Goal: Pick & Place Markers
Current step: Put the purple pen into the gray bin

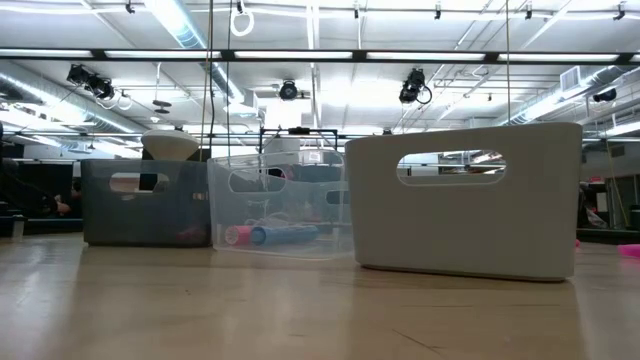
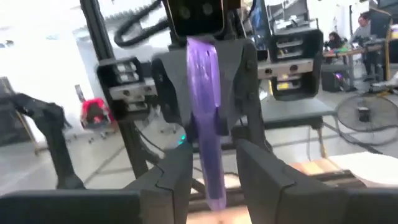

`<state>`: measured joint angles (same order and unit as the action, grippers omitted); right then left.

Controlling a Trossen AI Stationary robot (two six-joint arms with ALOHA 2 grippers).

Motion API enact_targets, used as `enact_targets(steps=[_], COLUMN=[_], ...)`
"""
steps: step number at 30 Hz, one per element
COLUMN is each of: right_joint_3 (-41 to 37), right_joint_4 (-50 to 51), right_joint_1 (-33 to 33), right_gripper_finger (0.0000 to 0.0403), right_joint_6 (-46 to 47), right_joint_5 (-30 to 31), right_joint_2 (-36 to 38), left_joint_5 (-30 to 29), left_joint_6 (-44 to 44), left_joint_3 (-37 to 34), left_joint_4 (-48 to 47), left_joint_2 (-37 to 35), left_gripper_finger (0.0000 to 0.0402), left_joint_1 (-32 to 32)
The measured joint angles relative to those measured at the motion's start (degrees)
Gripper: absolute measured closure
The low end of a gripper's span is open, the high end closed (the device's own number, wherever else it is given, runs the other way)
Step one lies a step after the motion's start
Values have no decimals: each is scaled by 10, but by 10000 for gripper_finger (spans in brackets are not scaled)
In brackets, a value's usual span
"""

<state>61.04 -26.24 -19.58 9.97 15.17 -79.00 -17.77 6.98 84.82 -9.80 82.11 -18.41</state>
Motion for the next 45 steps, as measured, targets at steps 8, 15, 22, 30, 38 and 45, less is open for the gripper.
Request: enact_targets(steps=[8,15,22,30,38,45], right_joint_3=[38,38,38,38,38,37], right_joint_4=[73,74,77,86,130,190], right_joint_1=[0,0,-1,-16,-47,-97], right_gripper_finger=[277,303,382,382,382,382], right_joint_6=[-14,-13,-16,17,92,191], right_joint_5=[9,8,0,40,160,311], right_joint_2=[-18,-18,-18,-19,-14,-9], left_joint_5=[0,0,-3,4,-29,-30], left_joint_6=[-1,-1,14,16,32,24], left_joint_3=[0,0,0,0,0,0], left_joint_4=[-4,-4,-15,-21,-118,-203], left_joint_2=[0,0,0,0,-25,-63], left_gripper_finger=[360,360,360,322,276,256], left_joint_1=[0,0,0,0,-6,-8])
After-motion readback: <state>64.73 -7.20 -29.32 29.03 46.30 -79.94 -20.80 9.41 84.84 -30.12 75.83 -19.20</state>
